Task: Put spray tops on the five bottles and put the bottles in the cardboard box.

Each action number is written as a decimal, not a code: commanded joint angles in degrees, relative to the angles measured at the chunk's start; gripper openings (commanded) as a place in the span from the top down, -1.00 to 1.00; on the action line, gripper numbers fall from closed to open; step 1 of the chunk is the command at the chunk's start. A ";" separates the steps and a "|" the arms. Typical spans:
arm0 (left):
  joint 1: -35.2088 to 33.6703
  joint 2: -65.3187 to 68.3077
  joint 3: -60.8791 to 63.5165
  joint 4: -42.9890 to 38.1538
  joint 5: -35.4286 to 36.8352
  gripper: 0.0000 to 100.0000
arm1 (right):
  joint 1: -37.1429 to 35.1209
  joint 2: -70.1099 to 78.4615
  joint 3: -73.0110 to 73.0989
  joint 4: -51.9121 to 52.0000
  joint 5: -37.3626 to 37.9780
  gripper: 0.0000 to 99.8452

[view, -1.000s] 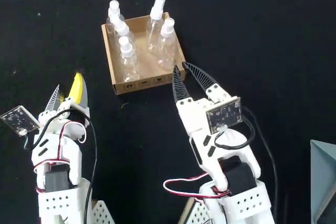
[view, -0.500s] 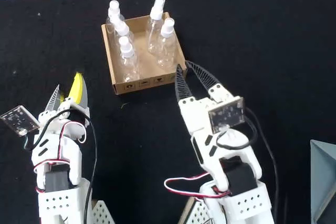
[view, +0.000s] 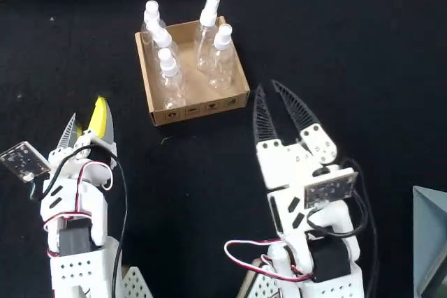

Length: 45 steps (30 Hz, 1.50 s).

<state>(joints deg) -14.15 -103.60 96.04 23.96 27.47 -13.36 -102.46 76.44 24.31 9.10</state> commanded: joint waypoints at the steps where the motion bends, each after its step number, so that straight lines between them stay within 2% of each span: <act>1: -0.66 -0.79 1.36 0.35 -0.62 0.60 | 2.29 -1.45 -0.13 0.62 0.35 0.98; 22: -0.66 -0.79 1.36 0.35 -0.62 0.60 | 18.73 -6.20 0.31 13.36 0.44 0.98; 26: -0.66 -0.79 1.36 0.35 -0.62 0.60 | 21.80 -6.11 2.86 13.10 0.44 0.98; 45: -0.66 -0.79 1.36 0.35 -0.62 0.60 | 22.33 -6.11 20.00 13.54 0.09 0.97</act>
<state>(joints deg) -14.15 -103.60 96.04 23.96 27.38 7.56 -102.90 96.66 37.58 9.10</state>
